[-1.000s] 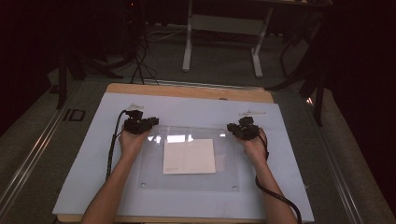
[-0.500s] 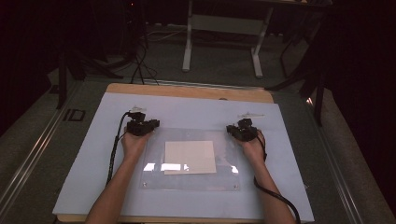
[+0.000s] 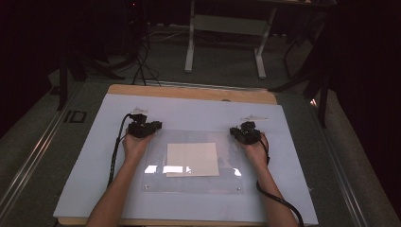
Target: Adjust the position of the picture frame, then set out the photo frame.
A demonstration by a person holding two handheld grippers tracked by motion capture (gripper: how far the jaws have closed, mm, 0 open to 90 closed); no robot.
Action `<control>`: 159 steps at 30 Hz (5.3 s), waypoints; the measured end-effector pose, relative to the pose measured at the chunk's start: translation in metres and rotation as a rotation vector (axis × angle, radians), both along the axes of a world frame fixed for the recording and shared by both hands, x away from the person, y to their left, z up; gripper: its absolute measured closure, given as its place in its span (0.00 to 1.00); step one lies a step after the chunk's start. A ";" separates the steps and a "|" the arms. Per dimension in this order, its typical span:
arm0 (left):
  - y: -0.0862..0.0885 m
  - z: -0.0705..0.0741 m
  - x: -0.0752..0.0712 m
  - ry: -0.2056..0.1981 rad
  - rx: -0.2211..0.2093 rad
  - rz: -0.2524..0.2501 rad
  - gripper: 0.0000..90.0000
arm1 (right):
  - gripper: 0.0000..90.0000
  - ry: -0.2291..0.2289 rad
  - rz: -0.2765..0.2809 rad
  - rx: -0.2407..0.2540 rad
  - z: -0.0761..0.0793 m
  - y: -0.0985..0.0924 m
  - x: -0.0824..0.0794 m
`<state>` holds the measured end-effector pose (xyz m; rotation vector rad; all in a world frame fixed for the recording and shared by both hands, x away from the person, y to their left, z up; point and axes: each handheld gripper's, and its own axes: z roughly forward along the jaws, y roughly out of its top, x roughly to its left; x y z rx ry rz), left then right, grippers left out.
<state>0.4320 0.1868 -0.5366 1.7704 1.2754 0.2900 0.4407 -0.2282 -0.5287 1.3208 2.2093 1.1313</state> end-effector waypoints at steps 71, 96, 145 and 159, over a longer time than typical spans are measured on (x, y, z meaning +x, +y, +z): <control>0.008 0.004 -0.028 -0.224 0.061 -0.013 0.86 | 0.94 -0.173 0.002 0.038 0.010 -0.007 -0.018; 0.011 0.006 -0.018 -0.153 -0.004 -0.017 0.92 | 0.94 -0.087 0.024 0.065 0.015 -0.012 -0.011; 0.011 0.006 0.032 0.103 -0.136 0.074 0.93 | 0.81 -0.047 0.039 0.019 0.030 -0.021 0.010; 0.011 0.006 0.032 0.106 -0.142 0.075 0.93 | 0.77 -0.142 0.081 0.011 0.030 -0.037 -0.030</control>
